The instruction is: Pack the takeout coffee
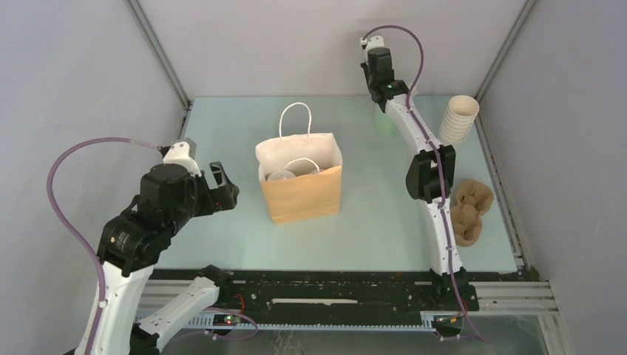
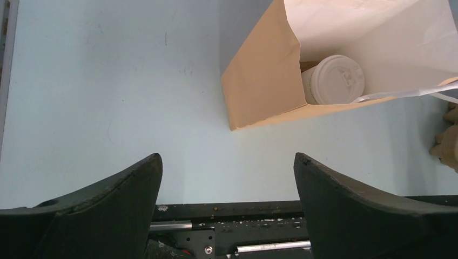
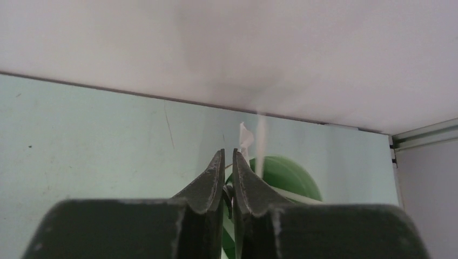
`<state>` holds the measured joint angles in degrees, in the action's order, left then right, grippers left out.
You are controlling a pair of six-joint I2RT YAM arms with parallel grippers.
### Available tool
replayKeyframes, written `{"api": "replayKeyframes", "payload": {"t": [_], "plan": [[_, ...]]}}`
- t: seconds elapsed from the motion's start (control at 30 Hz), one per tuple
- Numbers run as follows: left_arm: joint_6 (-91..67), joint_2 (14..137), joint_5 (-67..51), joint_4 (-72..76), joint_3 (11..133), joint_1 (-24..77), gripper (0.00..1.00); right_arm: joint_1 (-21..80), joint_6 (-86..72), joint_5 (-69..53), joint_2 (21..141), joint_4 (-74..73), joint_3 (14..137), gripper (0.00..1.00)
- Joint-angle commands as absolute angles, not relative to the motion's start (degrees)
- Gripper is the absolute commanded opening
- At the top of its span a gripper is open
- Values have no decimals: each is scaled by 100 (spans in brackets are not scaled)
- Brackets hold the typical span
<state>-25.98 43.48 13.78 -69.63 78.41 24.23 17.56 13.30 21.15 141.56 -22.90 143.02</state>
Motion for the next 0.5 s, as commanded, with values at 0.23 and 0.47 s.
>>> {"api": "replayKeyframes", "payload": {"t": [0.23, 0.47], "plan": [[-2597, 3916, 954, -6505, 7668, 2382, 95, 2242, 1042, 2391, 11721, -3007, 13984, 8], [-2558, 3664, 712, -6219, 7383, 2382, 96, 3248, 27, 1450, 9716, -3463, 12731, 6]]}}
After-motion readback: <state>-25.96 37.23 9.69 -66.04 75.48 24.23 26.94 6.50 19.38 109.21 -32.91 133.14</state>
